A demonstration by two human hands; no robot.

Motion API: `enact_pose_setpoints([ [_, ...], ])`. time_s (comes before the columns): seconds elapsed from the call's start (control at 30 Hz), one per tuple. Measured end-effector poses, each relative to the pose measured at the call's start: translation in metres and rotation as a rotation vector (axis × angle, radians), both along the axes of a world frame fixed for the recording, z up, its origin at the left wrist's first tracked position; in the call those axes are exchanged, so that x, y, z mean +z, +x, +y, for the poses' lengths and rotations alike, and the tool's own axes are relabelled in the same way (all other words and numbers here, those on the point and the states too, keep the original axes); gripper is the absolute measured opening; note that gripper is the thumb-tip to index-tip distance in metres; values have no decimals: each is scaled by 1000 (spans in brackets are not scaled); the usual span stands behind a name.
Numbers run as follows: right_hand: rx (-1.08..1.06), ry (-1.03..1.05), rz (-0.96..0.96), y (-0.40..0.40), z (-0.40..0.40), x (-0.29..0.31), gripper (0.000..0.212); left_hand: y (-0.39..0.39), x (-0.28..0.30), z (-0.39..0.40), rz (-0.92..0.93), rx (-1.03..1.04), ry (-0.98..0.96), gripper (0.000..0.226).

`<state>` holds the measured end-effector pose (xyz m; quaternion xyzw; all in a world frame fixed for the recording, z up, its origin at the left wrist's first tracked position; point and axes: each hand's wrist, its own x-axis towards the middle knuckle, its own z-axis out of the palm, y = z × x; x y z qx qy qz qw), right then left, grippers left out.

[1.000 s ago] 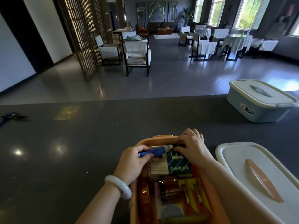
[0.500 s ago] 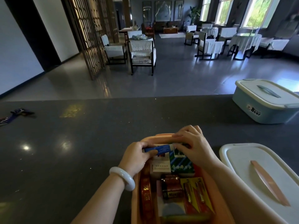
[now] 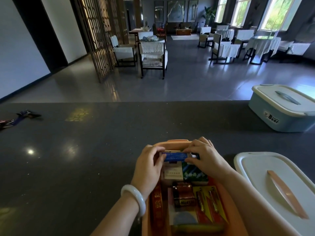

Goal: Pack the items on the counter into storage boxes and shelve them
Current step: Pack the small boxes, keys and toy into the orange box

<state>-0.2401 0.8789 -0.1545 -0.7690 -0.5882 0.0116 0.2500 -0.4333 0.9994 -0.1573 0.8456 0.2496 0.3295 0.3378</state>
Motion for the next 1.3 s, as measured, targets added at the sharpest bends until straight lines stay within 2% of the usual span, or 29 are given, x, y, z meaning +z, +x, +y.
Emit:
enact_pose_setpoints([
  [0.2,-16,-55,-38,0,1,-3,21,-1,-8,6,112,121,35,31],
  [0.4,-50,-29,-67,-3,0,-1,19,0,-14,8,125,172,-27,37],
  [0.63,-95,-21,-79,0,2,-5,17,-1,-16,8,127,176,-105,35],
  [1.17,-166,-36,-40,0,3,-4,21,-2,-15,8,126,182,-96,35],
  [1.3,-153,21,-7,-4,4,3,21,-3,-15,9,120,160,-108,33],
])
